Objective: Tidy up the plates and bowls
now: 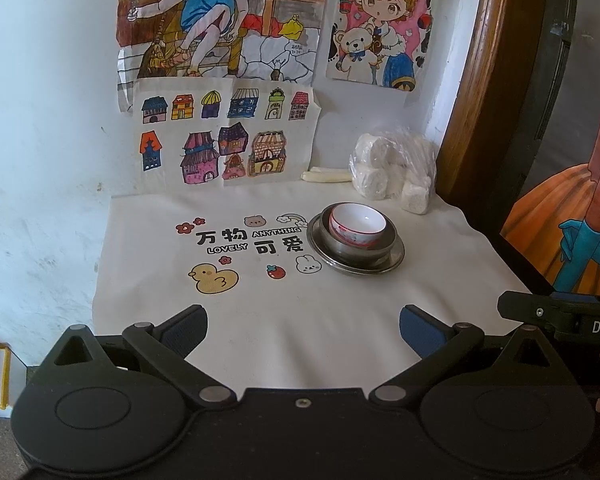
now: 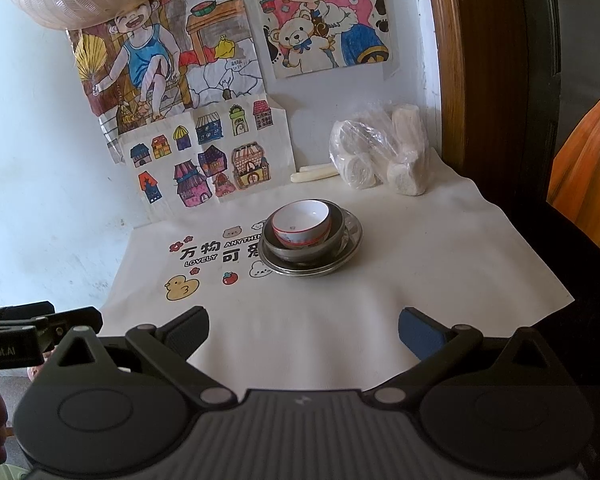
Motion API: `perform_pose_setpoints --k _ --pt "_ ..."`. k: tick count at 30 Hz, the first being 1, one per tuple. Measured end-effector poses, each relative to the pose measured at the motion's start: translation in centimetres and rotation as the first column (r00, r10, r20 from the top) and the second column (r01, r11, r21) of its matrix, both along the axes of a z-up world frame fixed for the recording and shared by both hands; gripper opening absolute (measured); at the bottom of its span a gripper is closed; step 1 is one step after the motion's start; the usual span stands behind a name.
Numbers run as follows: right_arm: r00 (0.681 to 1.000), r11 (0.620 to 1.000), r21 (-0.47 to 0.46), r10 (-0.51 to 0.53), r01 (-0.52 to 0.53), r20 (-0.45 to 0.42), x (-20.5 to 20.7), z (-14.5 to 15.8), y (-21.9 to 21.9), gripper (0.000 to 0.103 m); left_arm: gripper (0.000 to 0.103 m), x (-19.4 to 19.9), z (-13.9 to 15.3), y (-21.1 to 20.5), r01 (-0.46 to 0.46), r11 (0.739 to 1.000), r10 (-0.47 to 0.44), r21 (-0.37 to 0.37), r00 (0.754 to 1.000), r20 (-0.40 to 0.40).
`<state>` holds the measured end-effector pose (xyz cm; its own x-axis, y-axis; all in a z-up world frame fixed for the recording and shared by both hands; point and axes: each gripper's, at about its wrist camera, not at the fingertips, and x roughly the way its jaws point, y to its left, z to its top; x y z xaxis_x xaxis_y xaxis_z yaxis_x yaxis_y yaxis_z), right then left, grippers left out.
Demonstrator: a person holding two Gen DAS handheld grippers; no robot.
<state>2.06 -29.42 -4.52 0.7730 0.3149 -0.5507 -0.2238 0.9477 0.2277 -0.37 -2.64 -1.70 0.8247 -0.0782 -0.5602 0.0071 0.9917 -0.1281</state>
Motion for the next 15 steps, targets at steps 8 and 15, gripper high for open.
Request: perform_pose_setpoints --k 8,15 --pt "1.0 1.0 -0.002 0.002 -0.002 -0.007 0.1 -0.19 0.08 0.103 0.102 -0.02 0.04 0.06 0.0 1.0 0.0 0.0 1.0 0.0" --pt "1.0 1.0 -0.002 0.003 -0.003 -0.009 0.07 -0.23 0.08 0.103 0.102 0.01 0.0 0.03 0.001 1.0 -0.001 -0.001 1.0 -0.002"
